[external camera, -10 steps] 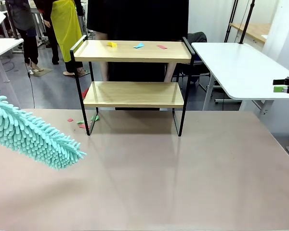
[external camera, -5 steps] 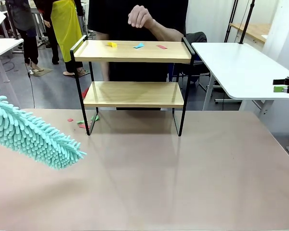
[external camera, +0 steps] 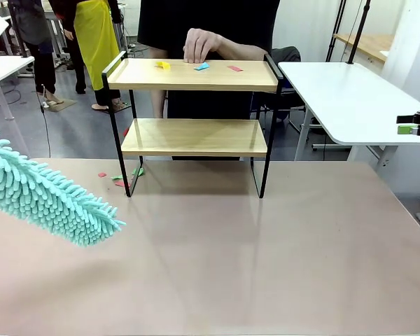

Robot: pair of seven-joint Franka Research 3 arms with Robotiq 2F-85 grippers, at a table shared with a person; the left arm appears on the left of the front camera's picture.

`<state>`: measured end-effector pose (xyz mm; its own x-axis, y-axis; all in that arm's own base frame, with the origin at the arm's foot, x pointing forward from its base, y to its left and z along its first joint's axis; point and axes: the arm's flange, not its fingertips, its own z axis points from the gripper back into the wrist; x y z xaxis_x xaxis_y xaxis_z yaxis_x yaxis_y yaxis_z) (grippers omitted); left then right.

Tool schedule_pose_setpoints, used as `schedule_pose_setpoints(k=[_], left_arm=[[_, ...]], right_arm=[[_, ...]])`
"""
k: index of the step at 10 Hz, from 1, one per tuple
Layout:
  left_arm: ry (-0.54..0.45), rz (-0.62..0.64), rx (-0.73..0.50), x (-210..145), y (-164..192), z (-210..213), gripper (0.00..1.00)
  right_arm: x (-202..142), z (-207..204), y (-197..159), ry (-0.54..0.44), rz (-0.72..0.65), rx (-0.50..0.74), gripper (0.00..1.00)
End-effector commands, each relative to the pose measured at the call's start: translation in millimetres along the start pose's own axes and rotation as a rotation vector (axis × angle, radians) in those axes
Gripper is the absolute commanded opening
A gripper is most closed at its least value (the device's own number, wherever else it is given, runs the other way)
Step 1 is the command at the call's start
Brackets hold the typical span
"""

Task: Clean the shelf.
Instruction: Clean the specific section of the Shelf indicated by the human with the Duster.

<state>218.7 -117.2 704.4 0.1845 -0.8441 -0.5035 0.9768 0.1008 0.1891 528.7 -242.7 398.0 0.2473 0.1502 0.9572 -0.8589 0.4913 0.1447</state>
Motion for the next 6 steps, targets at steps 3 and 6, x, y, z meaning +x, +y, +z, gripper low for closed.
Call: schedule_pose_setpoints(k=[3,6], left_arm=[[-0.004,0.003,-0.01,-1.6,-2.8,2.6,0.14],[-0.004,0.003,-0.01,-1.6,-2.8,2.6,0.14]], right_arm=[[2.4,-1.1,1.6,-0.001,0.003,-0.001,1.0],[2.4,-1.1,1.6,-0.001,0.003,-0.001,1.0]])
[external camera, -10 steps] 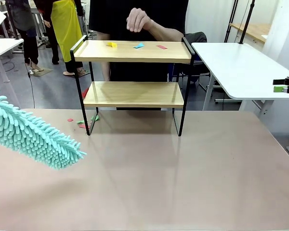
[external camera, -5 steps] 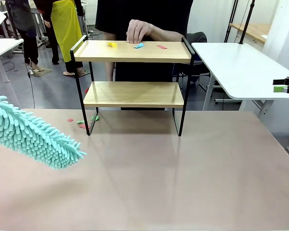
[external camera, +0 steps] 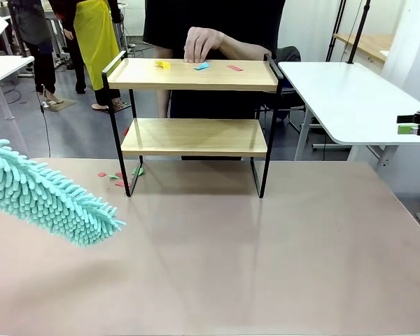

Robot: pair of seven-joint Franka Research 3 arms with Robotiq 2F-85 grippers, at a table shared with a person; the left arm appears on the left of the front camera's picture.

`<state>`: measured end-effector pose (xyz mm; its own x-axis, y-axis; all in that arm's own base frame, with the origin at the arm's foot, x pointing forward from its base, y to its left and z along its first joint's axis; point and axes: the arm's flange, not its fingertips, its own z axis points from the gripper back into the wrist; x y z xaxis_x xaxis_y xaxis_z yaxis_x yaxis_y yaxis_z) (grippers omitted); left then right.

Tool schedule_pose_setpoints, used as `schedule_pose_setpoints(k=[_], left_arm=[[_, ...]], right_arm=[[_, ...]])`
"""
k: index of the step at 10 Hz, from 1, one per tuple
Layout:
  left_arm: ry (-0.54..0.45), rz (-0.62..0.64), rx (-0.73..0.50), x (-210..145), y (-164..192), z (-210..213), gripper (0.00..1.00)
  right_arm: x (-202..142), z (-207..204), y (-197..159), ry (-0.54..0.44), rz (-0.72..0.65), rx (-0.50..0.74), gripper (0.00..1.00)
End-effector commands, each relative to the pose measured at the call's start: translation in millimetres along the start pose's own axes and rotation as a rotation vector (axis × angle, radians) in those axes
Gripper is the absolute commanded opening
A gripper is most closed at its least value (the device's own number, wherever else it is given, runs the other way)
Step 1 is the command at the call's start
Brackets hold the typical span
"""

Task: Clean the shelf.
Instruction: Clean the specific section of the Shelf indicated by the human with the Duster.

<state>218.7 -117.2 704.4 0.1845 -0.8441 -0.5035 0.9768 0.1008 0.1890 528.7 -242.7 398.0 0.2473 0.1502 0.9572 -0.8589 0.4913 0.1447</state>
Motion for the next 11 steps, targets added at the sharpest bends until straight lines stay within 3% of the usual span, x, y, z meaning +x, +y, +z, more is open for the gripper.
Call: schedule_pose_setpoints(k=[1,6,7,8,11], left_arm=[[-0.004,0.003,-0.01,-2,-3,3,0.14],[0.0,0.0,0.0,0,0,0,0.14],[-0.174,0.042,-0.018,-4,12,22,0.14],[-0.261,0.049,-0.041,1,12,38,0.14],[-0.422,0.114,-0.119,9,18,60,0.14]], right_arm=[[2,-1,2,-0.001,0.003,-0.001,1.0],[2,-1,2,-0.001,0.003,-0.001,1.0],[2,-1,2,-0.001,0.003,-0.001,1.0],[2,-1,2,-0.001,0.003,-0.001,1.0],[2,-1,2,-0.001,0.003,-0.001,1.0]])
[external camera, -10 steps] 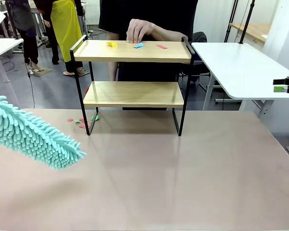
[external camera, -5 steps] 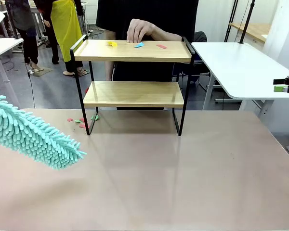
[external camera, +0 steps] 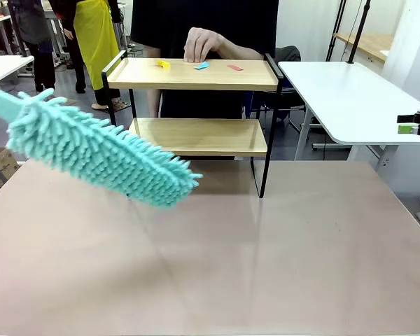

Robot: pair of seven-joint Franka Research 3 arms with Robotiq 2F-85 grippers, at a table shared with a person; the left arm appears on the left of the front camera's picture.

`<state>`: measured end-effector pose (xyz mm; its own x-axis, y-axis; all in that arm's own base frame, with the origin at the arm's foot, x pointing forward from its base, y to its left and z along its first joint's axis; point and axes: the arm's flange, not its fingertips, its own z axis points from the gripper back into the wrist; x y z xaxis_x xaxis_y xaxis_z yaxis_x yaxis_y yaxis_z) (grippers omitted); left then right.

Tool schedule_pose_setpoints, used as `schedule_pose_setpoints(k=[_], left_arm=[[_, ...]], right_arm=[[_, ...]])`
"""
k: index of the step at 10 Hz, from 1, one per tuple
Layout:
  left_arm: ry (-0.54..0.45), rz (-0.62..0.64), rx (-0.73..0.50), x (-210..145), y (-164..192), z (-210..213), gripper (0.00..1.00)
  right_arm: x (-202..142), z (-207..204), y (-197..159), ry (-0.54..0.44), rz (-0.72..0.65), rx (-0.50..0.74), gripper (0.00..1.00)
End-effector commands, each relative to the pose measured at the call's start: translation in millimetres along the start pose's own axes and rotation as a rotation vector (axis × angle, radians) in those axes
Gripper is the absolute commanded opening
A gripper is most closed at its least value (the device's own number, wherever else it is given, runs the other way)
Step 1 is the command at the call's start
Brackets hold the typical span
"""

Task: Clean the shelf.
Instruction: Clean the specific section of the Shelf indicated by the human with the Duster.

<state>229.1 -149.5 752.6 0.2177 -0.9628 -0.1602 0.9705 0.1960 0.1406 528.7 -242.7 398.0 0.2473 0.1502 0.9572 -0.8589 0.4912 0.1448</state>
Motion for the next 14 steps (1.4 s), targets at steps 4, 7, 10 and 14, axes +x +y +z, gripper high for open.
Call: schedule_pose_setpoints(k=[4,7,10,14], left_arm=[[-0.218,0.252,-0.09,34,13,15,0.14],[-0.39,0.417,-0.119,69,35,12,0.14],[-0.597,0.357,-0.168,75,40,2,0.14],[-0.715,0.572,-0.193,131,75,23,0.14]], right_arm=[[2,-1,2,-0.001,0.003,-0.001,1.0],[2,-1,2,-0.001,0.003,-0.001,1.0],[2,-1,2,-0.001,0.003,-0.001,1.0],[2,-1,2,-0.001,0.003,-0.001,1.0]])
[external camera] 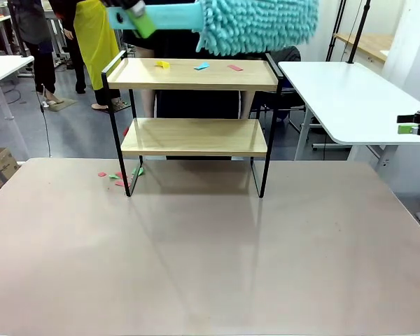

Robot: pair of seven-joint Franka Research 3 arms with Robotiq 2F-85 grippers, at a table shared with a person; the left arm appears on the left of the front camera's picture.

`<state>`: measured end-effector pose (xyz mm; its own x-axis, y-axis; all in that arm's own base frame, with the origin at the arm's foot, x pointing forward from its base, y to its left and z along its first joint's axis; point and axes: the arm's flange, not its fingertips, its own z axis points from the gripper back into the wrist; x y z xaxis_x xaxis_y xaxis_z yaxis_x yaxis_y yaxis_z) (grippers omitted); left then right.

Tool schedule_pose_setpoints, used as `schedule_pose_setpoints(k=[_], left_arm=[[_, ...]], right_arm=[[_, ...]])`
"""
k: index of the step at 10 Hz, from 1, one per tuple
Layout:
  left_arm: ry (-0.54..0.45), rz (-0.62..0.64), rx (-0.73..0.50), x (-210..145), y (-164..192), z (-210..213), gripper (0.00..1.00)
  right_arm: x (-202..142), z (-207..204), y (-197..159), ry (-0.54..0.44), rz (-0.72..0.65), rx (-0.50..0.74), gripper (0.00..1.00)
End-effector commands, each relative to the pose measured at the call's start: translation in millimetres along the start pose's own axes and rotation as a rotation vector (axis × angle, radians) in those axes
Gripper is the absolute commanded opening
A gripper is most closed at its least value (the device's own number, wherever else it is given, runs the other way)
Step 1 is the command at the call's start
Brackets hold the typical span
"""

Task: Clean the shelf.
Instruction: Clean the specific section of the Shelf indicated by the human with the Duster.

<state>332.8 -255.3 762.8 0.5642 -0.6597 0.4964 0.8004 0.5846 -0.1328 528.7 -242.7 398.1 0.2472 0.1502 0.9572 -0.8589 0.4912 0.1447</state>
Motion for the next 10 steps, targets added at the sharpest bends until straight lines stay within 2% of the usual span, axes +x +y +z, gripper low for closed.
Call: schedule_pose_setpoints(k=[1,3,7,10], left_arm=[[-0.071,0.127,0.035,14,-18,-9,0.14],[-0.066,0.195,0.092,38,-34,-21,0.14],[-0.027,0.396,0.3,88,-68,-56,0.14],[-0.012,0.487,0.368,116,-79,-85,0.14]], right_arm=[[2,-1,2,-0.001,0.003,-0.001,1.0],[2,-1,2,-0.001,0.003,-0.001,1.0],[2,-1,2,-0.001,0.003,-0.001,1.0],[2,-1,2,-0.001,0.003,-0.001,1.0]])
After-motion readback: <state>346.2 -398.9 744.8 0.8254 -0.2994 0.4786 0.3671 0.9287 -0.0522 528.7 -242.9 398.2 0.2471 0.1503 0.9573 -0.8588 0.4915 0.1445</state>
